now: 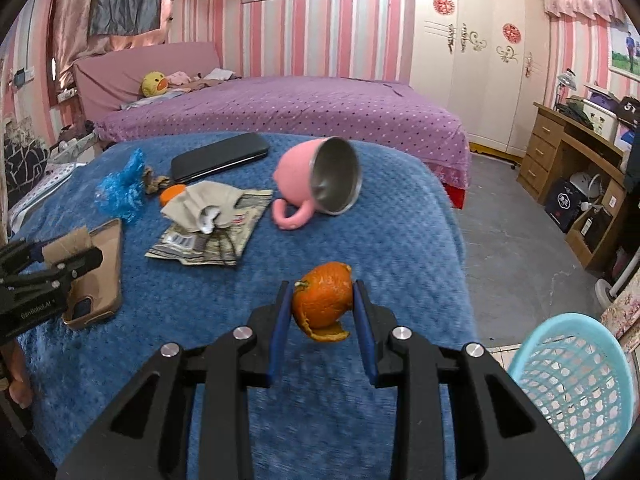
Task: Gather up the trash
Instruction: 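Carry the cardboard tube and orange peel over the blue basket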
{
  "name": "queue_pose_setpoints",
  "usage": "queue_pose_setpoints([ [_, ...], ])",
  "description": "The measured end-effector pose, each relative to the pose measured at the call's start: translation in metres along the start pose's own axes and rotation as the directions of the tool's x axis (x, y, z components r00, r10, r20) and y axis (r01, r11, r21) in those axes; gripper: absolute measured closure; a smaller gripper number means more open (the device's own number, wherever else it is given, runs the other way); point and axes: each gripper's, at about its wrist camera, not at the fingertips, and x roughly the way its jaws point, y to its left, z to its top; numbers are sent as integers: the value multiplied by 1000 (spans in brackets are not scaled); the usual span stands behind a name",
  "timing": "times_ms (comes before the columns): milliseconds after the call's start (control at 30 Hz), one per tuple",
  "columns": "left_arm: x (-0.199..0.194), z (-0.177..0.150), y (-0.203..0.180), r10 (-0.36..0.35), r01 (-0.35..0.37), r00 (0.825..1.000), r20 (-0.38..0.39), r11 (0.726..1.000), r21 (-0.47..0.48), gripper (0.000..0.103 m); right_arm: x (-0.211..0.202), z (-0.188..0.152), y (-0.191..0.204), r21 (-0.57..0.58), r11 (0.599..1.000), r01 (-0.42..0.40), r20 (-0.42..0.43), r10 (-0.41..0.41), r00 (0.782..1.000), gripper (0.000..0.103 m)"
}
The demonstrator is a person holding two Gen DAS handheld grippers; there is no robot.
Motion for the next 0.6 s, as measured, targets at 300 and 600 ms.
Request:
queue_pose_setpoints([
  [300,-7,0,-23,-21,21,1000,10,1000,-1,47,-14,-5,-41,29,999,35,7,-35,999,72],
  [600,-15,0,-55,-13,12,1000,28,999,32,47,-35,-13,-90,90,994,66,23,-68,997,72],
])
